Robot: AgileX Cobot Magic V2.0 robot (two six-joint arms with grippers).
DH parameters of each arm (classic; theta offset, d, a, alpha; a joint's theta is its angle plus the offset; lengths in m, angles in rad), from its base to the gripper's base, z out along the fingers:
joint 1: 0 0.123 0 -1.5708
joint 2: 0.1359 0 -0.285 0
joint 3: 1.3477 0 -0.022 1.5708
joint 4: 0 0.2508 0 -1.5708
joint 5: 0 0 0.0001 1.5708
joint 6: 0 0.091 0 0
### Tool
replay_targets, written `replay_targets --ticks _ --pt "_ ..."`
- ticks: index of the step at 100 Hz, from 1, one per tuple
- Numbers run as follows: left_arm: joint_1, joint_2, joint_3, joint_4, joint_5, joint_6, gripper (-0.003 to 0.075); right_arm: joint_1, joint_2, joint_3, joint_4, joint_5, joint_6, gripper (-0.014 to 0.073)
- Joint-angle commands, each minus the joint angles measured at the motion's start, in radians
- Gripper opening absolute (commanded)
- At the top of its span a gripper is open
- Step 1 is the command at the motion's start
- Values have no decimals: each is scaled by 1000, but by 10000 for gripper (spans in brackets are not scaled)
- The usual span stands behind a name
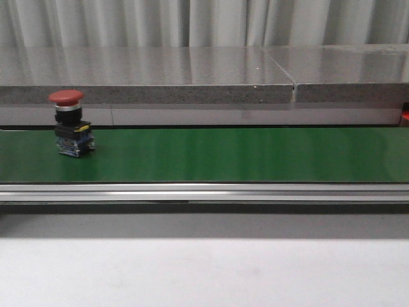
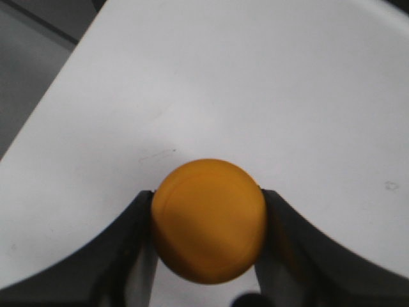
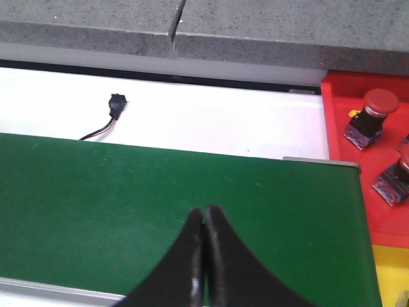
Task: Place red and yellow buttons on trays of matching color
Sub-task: 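Grasp the yellow-capped button from the table with the left gripper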
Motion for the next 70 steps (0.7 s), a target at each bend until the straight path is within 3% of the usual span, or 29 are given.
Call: replay_targets --ticks 1,26,70 --pt "0 -137 -29 -29 -18 -2 75 2 -13 -29 2 -63 -3 -67" --pt "-49 -339 -2 -29 73 -2 75 2 -13 -29 2 -63 -3 -67" --pt "-230 -590 302 -22 33 -2 75 2 -13 -29 2 -63 -3 -67"
